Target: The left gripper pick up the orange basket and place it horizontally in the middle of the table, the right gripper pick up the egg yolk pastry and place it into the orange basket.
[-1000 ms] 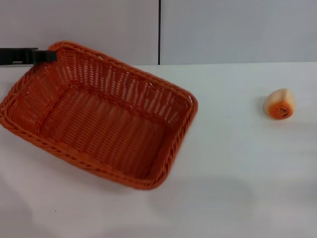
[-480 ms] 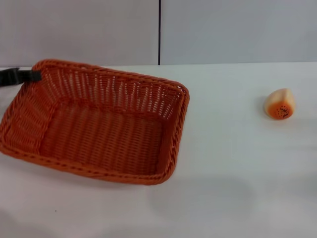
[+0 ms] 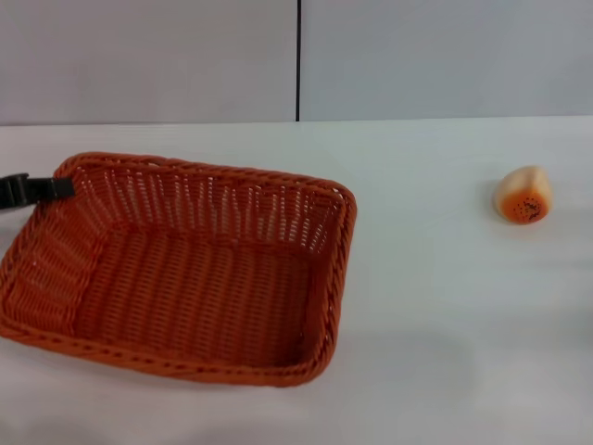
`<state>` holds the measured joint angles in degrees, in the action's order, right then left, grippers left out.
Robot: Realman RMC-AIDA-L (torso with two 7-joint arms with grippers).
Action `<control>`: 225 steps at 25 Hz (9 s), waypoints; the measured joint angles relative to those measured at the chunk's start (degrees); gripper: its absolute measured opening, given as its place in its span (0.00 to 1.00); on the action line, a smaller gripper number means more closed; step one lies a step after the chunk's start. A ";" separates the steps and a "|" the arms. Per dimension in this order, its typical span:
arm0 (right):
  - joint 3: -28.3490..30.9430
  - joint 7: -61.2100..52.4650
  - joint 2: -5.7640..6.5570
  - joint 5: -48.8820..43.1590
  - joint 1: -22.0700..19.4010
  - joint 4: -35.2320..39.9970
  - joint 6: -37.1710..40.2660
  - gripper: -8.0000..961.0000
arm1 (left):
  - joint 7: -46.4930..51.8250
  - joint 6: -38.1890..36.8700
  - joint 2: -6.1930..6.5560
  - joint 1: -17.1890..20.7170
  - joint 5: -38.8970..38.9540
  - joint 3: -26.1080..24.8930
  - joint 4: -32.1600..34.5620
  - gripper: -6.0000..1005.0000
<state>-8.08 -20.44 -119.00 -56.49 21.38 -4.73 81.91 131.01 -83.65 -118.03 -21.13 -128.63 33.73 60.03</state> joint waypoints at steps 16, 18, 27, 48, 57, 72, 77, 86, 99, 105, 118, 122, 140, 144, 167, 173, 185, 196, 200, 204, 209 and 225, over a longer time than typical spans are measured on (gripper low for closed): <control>0.03 0.29 0.00 -0.03 0.49 0.37 -0.91 0.63 | 0.08 1.74 -0.35 0.39 6.41 4.46 -5.38 0.19; 0.06 0.30 0.00 -0.03 0.41 0.40 -0.92 0.63 | 0.16 1.74 -0.26 0.40 6.73 4.28 -4.77 0.19; 0.30 0.26 0.00 0.00 0.26 0.57 -0.92 0.63 | 0.71 0.11 -0.11 0.58 7.05 4.16 -2.10 0.19; 0.32 0.02 -0.10 0.13 0.16 0.61 -1.04 0.63 | 3.06 2.07 -0.55 2.75 17.08 6.56 -4.13 0.19; 0.44 0.16 -0.03 0.23 0.21 0.64 -1.90 0.63 | 3.42 6.56 -0.54 3.01 23.18 15.30 -6.97 0.21; 0.44 0.15 0.00 0.34 0.31 0.87 -2.24 0.63 | 5.40 3.96 -0.09 3.67 23.96 18.15 -3.14 0.24; 0.44 0.15 0.00 0.33 0.32 0.86 -2.24 0.63 | 7.66 2.55 0.11 5.78 23.21 17.92 2.18 0.30; 0.33 0.00 0.00 0.39 0.16 1.05 -2.24 0.63 | 9.08 1.06 0.71 7.42 22.94 17.25 6.19 0.60; -9.43 -26.19 0.52 -15.09 -1.30 17.22 -0.96 0.63 | -34.41 2.52 -0.05 0.77 41.42 6.51 -11.48 0.59; -14.26 -57.22 3.27 -37.71 -1.06 35.76 -0.36 0.63 | -51.85 1.62 -0.14 -0.02 50.92 6.45 -20.42 0.59; -16.13 -94.10 9.85 -82.09 14.83 50.00 7.92 0.63 | -77.23 -4.30 -0.26 -0.76 65.34 6.46 -35.15 0.59; -25.59 -98.28 9.87 -86.92 18.41 50.27 5.71 0.63 | -77.25 -4.33 -0.18 -0.84 65.39 6.59 -36.74 0.59; -33.06 -101.84 6.31 -93.92 20.72 49.71 -2.27 0.63 | -76.78 -5.45 -0.07 -0.81 65.44 6.11 -39.74 0.59; -33.77 -101.85 5.40 -94.03 20.83 49.40 -4.27 0.60 | -76.78 -5.47 -0.07 -0.88 65.44 6.15 -39.77 0.59; -34.06 -101.55 2.20 -84.34 14.64 61.40 -2.84 0.16 | -76.12 -5.66 -0.09 -0.36 65.43 6.10 -40.17 0.59; -34.76 -91.68 0.15 -58.43 6.24 71.17 0.36 0.13 | -76.09 -5.66 -0.09 -0.31 65.43 6.09 -40.17 0.59; -40.44 -57.07 0.47 -21.12 10.52 43.26 13.51 0.06 | -76.23 -5.51 -0.04 -0.73 65.43 6.16 -40.86 0.59; -54.85 -56.98 0.29 -22.11 13.68 40.67 8.70 0.05 | -76.17 -5.58 -0.09 -0.80 65.44 6.33 -40.99 0.59; -56.54 -58.85 0.30 -22.35 13.24 40.60 7.42 0.05 | -76.11 -5.91 -0.09 -0.69 65.44 6.24 -41.26 0.59; -56.19 -58.91 0.32 -22.47 12.79 40.60 7.53 0.07 | -76.09 -6.24 -0.09 -0.71 65.44 6.21 -41.31 0.59; -55.68 -58.94 0.37 -22.10 11.74 41.07 7.78 0.25 | -76.01 -6.49 -0.05 -0.76 65.44 6.19 -41.31 0.59; -45.02 -26.22 -0.18 -2.29 -4.57 35.09 10.50 0.62 | -75.99 -7.09 -0.09 -0.25 65.62 5.46 -41.31 0.59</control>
<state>-53.10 -46.66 -119.17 -58.78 16.81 30.36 92.41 55.02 -90.74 -118.12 -21.38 -63.01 39.18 18.72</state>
